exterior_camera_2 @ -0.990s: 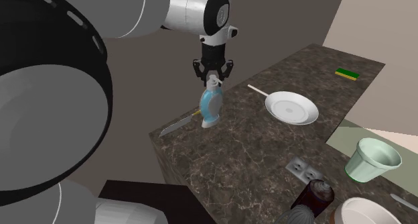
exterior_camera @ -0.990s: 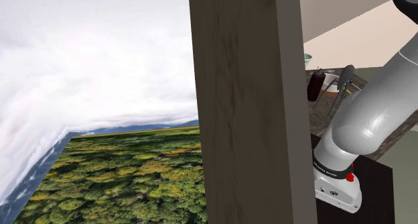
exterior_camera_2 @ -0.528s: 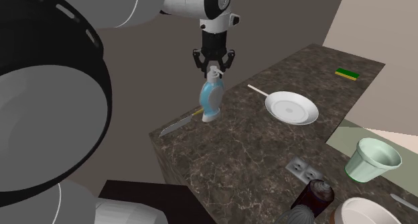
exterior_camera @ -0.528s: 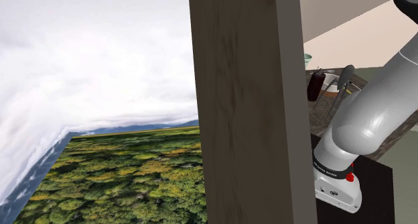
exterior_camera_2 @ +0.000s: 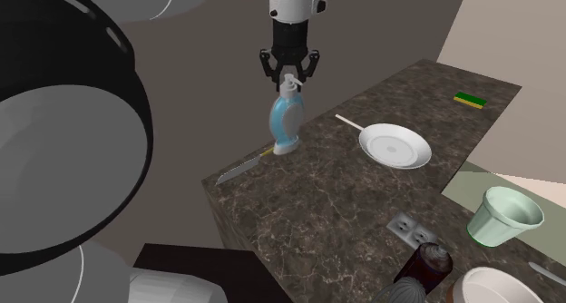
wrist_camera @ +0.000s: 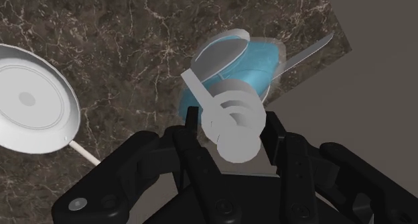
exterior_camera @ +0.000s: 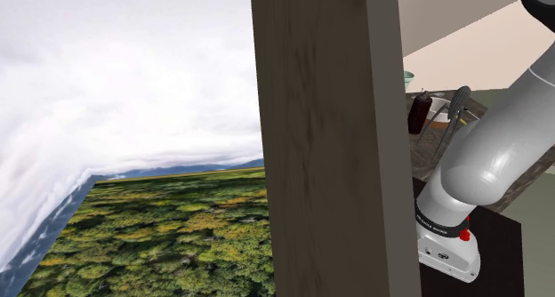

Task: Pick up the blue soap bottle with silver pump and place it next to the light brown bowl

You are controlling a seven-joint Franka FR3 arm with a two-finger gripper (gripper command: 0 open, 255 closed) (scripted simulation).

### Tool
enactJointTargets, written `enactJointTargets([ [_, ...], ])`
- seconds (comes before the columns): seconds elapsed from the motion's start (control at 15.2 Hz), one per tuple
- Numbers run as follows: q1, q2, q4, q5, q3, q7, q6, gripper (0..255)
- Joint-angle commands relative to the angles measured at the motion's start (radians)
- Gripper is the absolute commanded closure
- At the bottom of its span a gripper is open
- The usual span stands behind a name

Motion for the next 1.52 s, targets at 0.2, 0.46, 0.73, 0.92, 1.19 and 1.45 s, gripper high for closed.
enactJointTargets([
  [0.2, 0.002, 0.012, 0.081, 0.004, 0.001, 0.000, -0.070, 255],
  [0.46, 0.002, 0.026, 0.150, 0.008, 0.000, -0.002, -0.126, 255],
  [0.73, 0.003, 0.044, 0.225, 0.013, -0.002, -0.005, -0.183, 255],
  [0.92, 0.003, 0.060, 0.284, 0.018, -0.004, -0.008, -0.226, 255],
  [1.19, 0.002, 0.087, 0.371, 0.026, -0.008, -0.012, -0.287, 255],
  [1.45, -0.001, 0.121, 0.466, 0.036, -0.013, -0.018, -0.351, 255],
])
